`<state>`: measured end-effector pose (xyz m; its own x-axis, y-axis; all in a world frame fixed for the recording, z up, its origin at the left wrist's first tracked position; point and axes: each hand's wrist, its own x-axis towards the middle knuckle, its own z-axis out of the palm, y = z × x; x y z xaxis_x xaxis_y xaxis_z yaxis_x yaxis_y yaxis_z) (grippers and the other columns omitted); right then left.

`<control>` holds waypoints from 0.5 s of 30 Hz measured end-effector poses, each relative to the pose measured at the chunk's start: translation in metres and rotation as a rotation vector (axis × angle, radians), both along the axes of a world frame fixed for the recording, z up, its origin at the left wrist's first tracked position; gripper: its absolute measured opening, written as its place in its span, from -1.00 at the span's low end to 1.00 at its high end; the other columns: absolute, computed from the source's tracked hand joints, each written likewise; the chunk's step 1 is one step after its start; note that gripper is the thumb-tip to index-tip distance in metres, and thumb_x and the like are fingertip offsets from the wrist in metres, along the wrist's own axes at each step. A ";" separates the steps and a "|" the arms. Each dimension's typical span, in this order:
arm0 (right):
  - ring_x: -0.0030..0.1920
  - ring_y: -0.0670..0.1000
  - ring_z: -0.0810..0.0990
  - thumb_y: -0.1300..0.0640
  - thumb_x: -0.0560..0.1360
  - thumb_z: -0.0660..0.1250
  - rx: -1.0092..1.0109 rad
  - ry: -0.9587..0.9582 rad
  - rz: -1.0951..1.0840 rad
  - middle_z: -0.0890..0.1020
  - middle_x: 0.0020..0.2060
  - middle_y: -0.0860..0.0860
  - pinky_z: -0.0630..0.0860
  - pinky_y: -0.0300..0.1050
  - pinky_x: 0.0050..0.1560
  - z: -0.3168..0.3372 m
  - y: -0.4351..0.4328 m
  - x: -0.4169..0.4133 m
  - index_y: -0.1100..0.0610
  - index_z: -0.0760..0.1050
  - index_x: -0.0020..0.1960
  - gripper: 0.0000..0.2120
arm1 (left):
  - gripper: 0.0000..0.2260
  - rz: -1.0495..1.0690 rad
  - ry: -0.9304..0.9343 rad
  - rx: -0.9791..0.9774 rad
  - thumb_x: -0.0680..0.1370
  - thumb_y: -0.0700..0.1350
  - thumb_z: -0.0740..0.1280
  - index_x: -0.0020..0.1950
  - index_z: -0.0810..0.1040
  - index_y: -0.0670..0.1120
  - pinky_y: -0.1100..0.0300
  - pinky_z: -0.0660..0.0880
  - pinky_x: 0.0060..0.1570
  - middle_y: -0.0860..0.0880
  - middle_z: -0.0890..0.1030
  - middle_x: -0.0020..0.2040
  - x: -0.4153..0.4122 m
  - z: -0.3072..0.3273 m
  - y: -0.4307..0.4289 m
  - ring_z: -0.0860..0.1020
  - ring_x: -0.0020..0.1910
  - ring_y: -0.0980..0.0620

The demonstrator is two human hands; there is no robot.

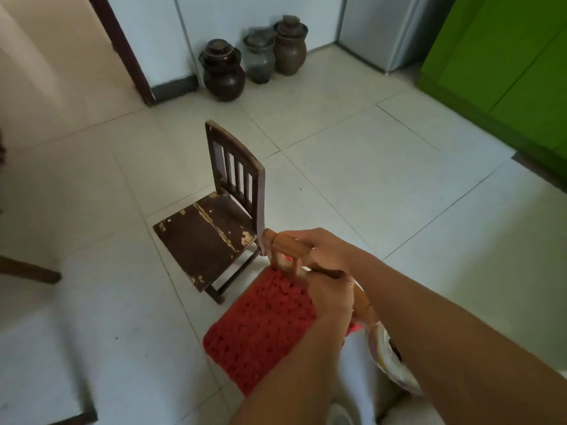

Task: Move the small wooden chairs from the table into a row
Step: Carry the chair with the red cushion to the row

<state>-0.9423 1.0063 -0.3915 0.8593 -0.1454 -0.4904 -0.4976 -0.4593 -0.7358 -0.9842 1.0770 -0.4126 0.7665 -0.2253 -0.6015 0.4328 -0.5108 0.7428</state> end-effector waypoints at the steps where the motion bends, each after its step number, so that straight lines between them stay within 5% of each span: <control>1: 0.11 0.04 0.55 0.32 0.37 0.36 -0.023 -0.014 0.018 0.63 0.10 0.00 0.45 -0.12 0.08 -0.004 -0.011 0.003 -0.09 0.49 0.32 -0.42 | -0.64 0.020 0.023 -0.005 0.46 -0.15 0.33 0.19 0.41 -0.28 0.14 0.51 0.04 -0.22 0.62 0.07 0.003 -0.003 -0.012 0.60 0.07 -0.22; 7: -0.07 -0.11 0.57 0.36 0.38 0.35 -0.024 -0.111 -0.093 0.62 -0.01 -0.09 0.45 -0.36 -0.14 -0.029 -0.068 0.005 -0.10 0.48 0.32 -0.40 | -0.60 0.020 0.008 0.051 0.43 -0.02 0.35 0.18 0.48 -0.23 0.05 0.53 0.09 -0.17 0.63 0.10 0.014 -0.026 -0.069 0.59 0.09 -0.16; 12: 0.07 0.07 0.60 0.30 0.44 0.35 0.013 -0.119 -0.147 0.62 0.10 0.03 0.54 -0.12 0.04 -0.049 -0.093 0.027 -0.06 0.41 0.40 -0.42 | -0.75 -0.043 -0.071 0.055 0.48 -0.08 0.31 0.10 0.49 -0.17 0.09 0.48 -0.02 -0.17 0.61 0.07 0.036 -0.041 -0.085 0.58 0.07 -0.17; 15: 0.14 0.09 0.58 0.27 0.47 0.33 -0.006 -0.116 -0.144 0.59 0.20 0.05 0.53 -0.04 0.14 -0.059 -0.103 0.045 -0.05 0.37 0.43 -0.43 | -0.59 -0.027 -0.065 0.109 0.50 -0.01 0.30 0.27 0.42 -0.18 0.11 0.45 0.04 -0.14 0.57 0.17 0.056 -0.050 -0.099 0.55 0.15 -0.13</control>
